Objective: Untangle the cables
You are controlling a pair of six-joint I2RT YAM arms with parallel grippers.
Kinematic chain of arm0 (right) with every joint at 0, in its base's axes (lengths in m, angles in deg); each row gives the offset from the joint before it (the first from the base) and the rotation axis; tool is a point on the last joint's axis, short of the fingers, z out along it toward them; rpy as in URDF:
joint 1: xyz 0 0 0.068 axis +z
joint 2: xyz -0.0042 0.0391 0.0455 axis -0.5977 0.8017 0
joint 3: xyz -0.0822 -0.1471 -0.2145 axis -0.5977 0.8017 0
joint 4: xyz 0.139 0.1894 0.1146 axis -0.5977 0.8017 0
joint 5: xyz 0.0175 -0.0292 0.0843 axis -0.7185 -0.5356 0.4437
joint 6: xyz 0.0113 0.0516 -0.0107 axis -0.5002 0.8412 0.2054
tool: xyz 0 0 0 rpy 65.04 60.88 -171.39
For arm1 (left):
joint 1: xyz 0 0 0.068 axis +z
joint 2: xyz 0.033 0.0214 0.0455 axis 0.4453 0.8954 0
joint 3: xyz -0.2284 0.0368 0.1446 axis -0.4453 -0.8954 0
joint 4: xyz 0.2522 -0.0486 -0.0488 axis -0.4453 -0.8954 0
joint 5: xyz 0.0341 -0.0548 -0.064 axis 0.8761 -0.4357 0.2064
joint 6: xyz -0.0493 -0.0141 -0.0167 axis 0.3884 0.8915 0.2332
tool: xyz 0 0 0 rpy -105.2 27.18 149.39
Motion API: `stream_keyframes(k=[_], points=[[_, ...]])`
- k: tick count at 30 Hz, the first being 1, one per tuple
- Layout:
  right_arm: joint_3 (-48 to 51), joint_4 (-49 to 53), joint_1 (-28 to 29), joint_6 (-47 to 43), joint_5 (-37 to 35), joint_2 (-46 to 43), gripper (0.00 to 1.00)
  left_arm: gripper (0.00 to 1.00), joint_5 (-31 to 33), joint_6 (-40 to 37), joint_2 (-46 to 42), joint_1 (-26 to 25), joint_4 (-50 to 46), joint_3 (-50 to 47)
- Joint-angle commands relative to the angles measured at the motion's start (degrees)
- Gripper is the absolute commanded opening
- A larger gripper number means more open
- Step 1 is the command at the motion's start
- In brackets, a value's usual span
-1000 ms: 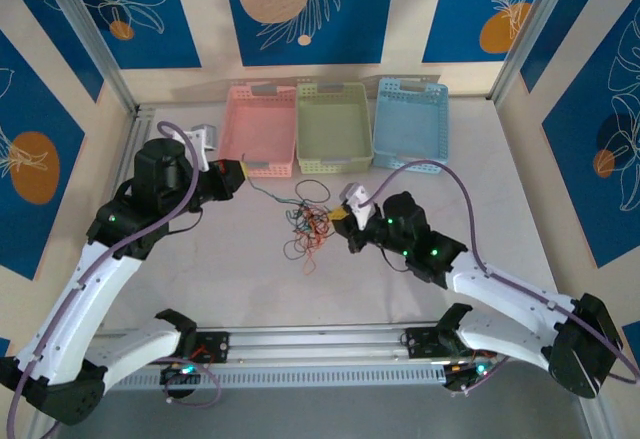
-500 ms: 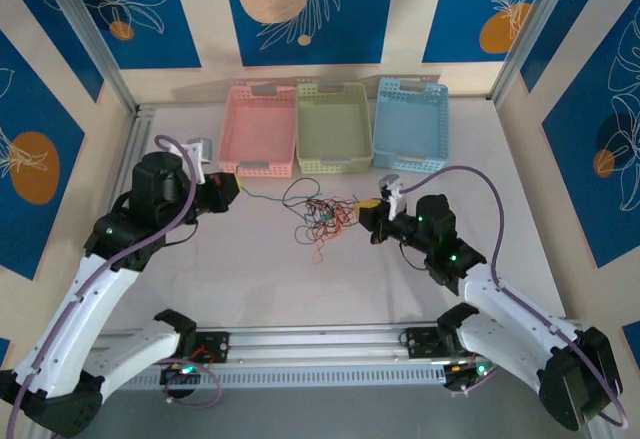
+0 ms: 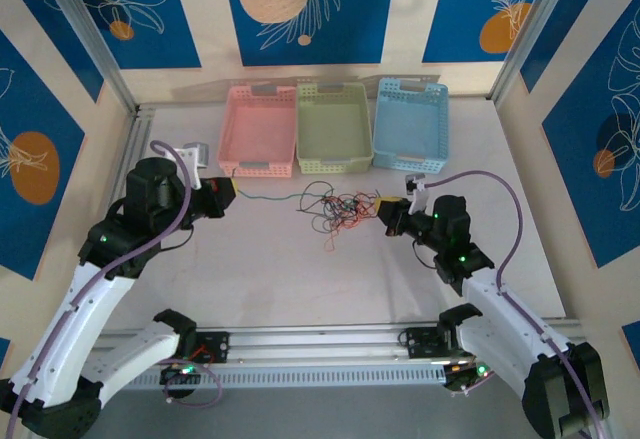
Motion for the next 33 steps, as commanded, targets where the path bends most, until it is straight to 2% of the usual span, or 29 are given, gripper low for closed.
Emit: stream_keyframes(k=[1, 5, 13, 21, 29, 33], points=[[1.10, 1.53, -1.22, 1.48, -1.23, -0.54, 0.00, 0.00, 2.07, -1.05, -1.05, 1.19, -0.07, 1.18], [0.91, 3.50, -1.85, 1.51, -3.16, -0.54, 0.00, 0.00, 3.33, -1.79, -1.37, 1.26, -0.82, 1.84], [1.16, 5.59, -5.52, 3.65, -3.61, -0.64, 0.00, 0.00, 10.65, -6.38, -3.77, 1.30, -6.01, 5.27], [1.30, 6.22, -6.55, 4.31, -3.61, -0.64, 0.00, 0.00, 12.40, -7.01, -4.94, 1.37, -6.74, 5.66], [1.46, 6.86, -7.87, 5.14, -3.69, -0.54, 0.00, 0.00, 17.40, -8.67, -6.41, 1.35, -7.92, 7.21], [1.43, 6.78, -8.10, 5.36, -3.57, -0.54, 0.00, 0.00, 17.06, -8.66, -6.34, 1.37, -7.89, 7.19]])
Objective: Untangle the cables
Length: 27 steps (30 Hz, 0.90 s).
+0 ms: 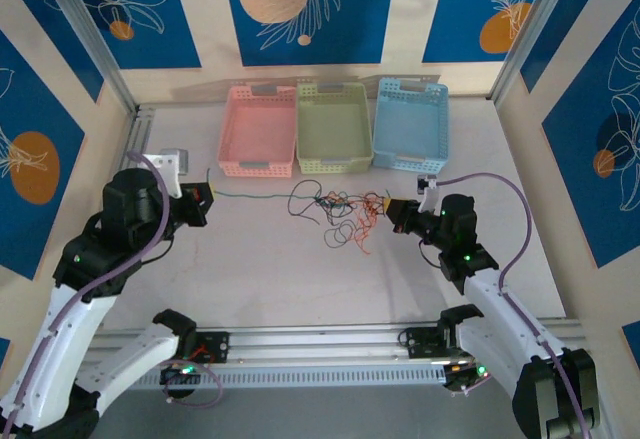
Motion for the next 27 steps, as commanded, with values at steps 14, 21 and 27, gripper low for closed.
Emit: stream_keyframes(k=[14, 21, 27], points=[[-2.20, -0.19, 6.48, -5.20, 2.41, 1.67, 0.35, 0.00, -20.47, 1.65, 6.91, 1.29, 14.65, -0.55], [-5.84, 3.41, 12.43, -8.61, 1.65, 1.14, 0.62, 0.00, -29.69, -0.05, 10.82, 1.19, 20.34, -1.40], [-9.90, 6.40, 14.64, -9.64, 5.06, 4.05, 0.63, 0.00, -36.35, -4.05, 13.58, 1.24, 20.70, -0.47]])
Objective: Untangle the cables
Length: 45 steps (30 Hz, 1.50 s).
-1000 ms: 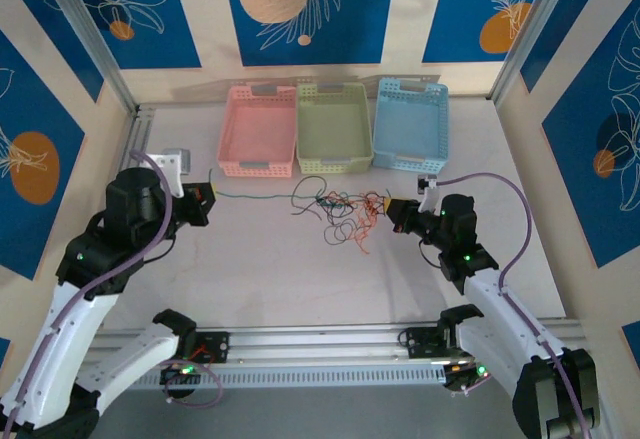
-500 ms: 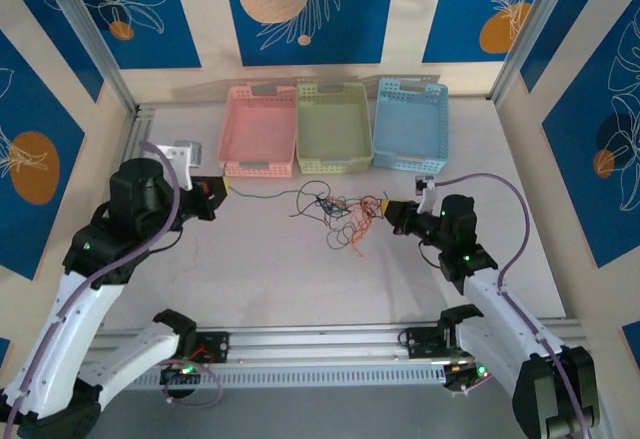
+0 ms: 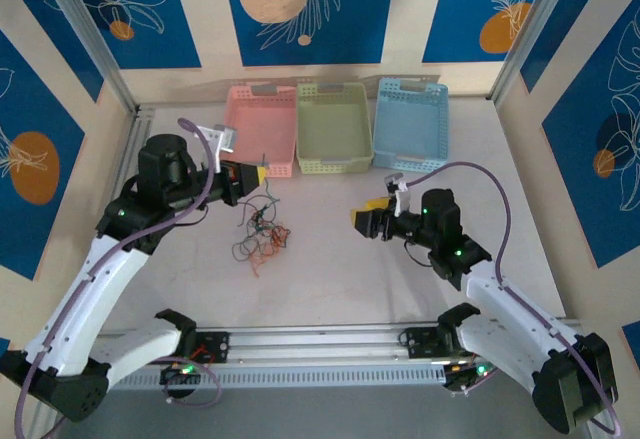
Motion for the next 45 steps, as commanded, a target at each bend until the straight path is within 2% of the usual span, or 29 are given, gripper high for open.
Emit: stream_keyframes(k=[1, 12, 19, 26, 29, 33, 37, 42, 45], points=[[-3.37, 2.54, 1.38, -1.78, 2.98, 2.00, 0.63, 0.00, -6.92, -3.86, 0.74, 0.60, 2.56, 0.80], [-8.17, -0.70, 8.39, -4.07, 5.24, 12.06, 0.61, 0.00, -15.64, -5.96, 0.76, 0.52, 3.80, 1.30], [-12.24, 0.33, 10.70, -7.08, 3.83, 18.93, 0.61, 0.00, -16.72, -7.11, 0.27, 0.52, 2.35, 2.10], [-14.66, 0.92, 11.46, -12.36, 6.30, 23.79, 0.62, 0.00, -16.80, -7.85, -0.22, 0.47, 1.48, 3.30], [-14.71, 0.58, 11.79, -18.22, 9.19, 25.08, 0.62, 0.00, -17.76, -8.07, -0.30, 0.52, 1.44, 3.91], [-14.45, 0.06, 12.30, -24.30, 9.48, 26.35, 0.60, 0.00, -19.36, -9.87, -0.06, 0.49, -0.63, 6.71], [-14.53, -1.35, 12.44, -25.02, 10.76, 27.12, 0.59, 0.00, -18.86, -11.78, 0.83, 0.47, -4.35, 9.96], [-16.20, -0.98, 13.18, -26.03, 10.75, 29.29, 0.50, 0.00, -19.36, -11.67, 0.79, 0.52, -4.36, 10.55], [-16.34, -2.41, 13.47, -25.69, 10.63, 29.67, 0.47, 0.00, -19.49, -11.51, 0.74, 0.52, -4.40, 10.72]])
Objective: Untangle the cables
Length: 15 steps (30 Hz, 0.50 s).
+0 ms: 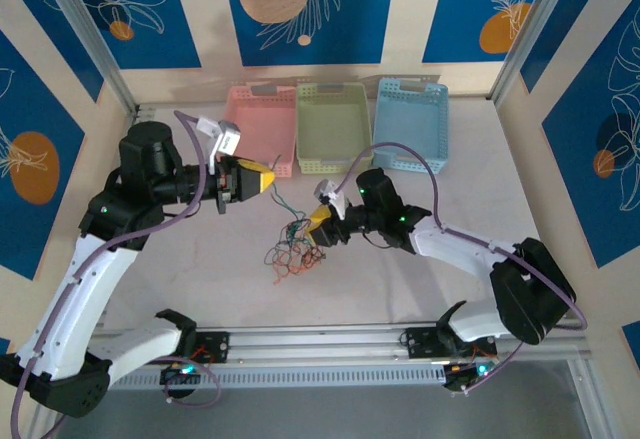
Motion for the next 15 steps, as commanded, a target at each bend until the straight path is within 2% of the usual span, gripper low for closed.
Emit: stream_keyframes(k=[1, 3, 6, 11, 15], points=[[-1.87, -1.97, 0.66, -1.43, 1.18, 0.56, 0.47, 0.00, -2.01, -1.06, -0.21, 0.52, -0.54, 1.72], [-1.94, -2.59, 0.94, -1.50, 0.55, 0.57, 0.47, 0.00, -1.77, -0.96, -0.22, 0.52, -0.54, 1.65], [-1.94, -3.49, 1.03, -1.32, 0.15, 0.54, 0.38, 0.00, -1.76, -0.86, -0.38, 0.51, -0.50, 1.50], [-1.52, -3.70, 1.22, -1.32, -0.23, 0.32, 0.14, 0.00, -1.23, -0.67, -0.81, 0.49, -0.28, 0.95], [-0.05, -3.69, 0.99, -1.57, -2.07, -1.27, 0.03, 0.00, 0.65, -0.64, -1.63, 0.52, -0.28, 0.67]])
